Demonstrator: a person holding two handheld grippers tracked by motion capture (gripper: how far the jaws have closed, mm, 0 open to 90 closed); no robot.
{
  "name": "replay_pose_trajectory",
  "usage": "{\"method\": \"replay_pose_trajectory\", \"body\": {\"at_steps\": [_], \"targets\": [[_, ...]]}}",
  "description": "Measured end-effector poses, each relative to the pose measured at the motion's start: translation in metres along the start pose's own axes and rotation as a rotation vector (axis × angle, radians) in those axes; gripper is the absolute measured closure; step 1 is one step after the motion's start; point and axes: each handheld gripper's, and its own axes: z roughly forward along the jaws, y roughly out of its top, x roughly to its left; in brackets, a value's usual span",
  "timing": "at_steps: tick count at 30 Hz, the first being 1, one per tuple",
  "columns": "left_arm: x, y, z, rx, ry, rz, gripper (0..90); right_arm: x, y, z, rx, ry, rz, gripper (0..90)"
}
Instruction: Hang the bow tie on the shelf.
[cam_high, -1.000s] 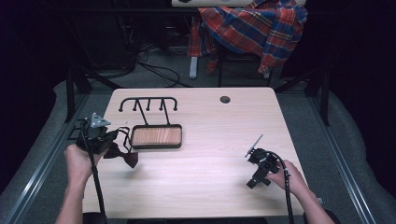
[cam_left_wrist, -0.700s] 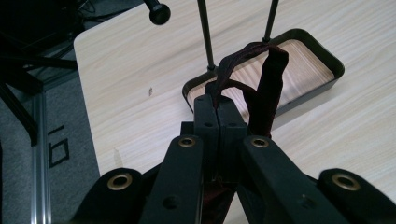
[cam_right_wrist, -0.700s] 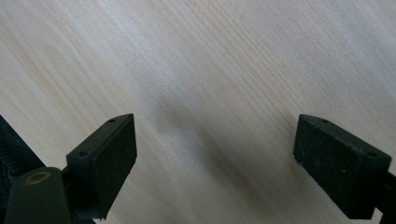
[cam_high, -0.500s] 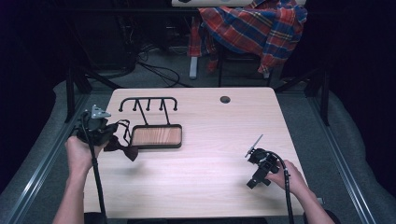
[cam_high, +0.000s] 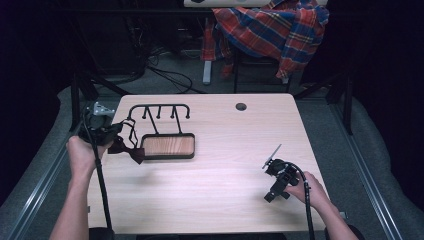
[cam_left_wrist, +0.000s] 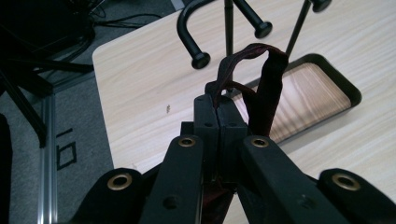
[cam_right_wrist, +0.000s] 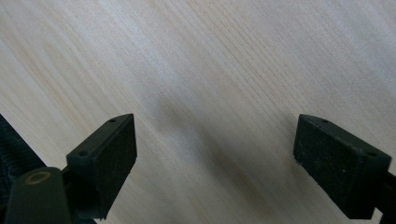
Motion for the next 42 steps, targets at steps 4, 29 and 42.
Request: {"method": "replay_pose_trajectory", "body": {"at_steps": [4, 29, 42], "targets": [[0.002, 0.006, 0.001, -0.006, 0.006, -0.001, 89.2, 0.0, 0.0, 0.0, 0.002, 0.001, -0.001, 13.2], [0.022, 0.026, 0.045, 0.079, 0.076, -0.011, 89.1, 0.001, 0.001, 0.001, 0.007, 0.004, -0.008, 13.2], [0.029, 0.021, 0.066, 0.073, 0.078, -0.038, 88.8, 0.0, 0.0, 0.001, 0.01, 0.005, -0.005, 13.2]]}}
